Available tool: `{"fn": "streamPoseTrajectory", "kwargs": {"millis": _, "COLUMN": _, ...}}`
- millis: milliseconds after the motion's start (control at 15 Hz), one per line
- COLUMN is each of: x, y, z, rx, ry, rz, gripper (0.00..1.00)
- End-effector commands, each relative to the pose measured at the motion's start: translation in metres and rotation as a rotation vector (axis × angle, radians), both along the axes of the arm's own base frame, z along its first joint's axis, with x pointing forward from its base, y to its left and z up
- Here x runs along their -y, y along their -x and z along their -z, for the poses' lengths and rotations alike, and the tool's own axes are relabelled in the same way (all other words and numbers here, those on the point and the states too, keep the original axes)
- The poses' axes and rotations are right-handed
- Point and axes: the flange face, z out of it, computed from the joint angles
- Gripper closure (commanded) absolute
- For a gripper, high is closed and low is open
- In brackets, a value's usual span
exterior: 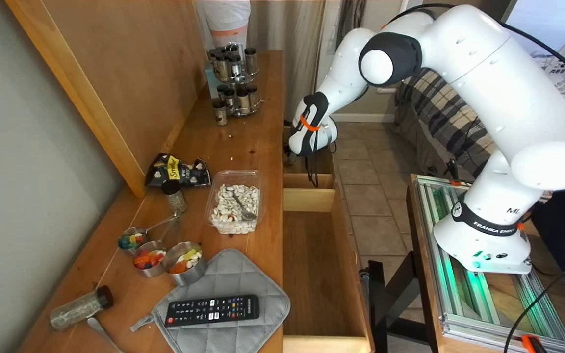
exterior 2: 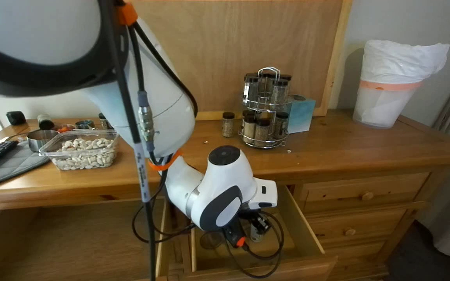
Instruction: Put the white bottle inside the drawer to the right
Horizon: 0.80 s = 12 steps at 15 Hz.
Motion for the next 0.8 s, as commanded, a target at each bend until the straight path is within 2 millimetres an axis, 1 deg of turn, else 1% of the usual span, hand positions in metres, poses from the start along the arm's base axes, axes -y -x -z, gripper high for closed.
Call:
{"fn": "streamPoseTrajectory", "kwargs": {"millis": 0, "x": 0.003, "y": -0.004, "z": 0.013, "rx": 0.026, "ry": 0.007, "rz": -0.074, "gripper": 0.81}}
{"fn": "streamPoseTrajectory", "kwargs": {"millis": 133, "x": 0.004, "y": -0.003, "z": 0.019, "rx": 0.024, "ry": -0.003, "rz": -0.088, "gripper": 0.81}}
{"fn": "streamPoseTrajectory", "kwargs": {"millis": 333, "x": 0.008, "y": 0.000, "z": 0.021, "rx": 0.016, "ry": -0.009, "rz": -0.095, "gripper": 0.81}}
{"fn": "streamPoseTrajectory", "kwargs": {"millis": 733, "x": 0.025, "y": 0.007, "z": 0.020, "rx": 0.009, "ry": -0.005, "rz": -0.022, "gripper": 0.81}}
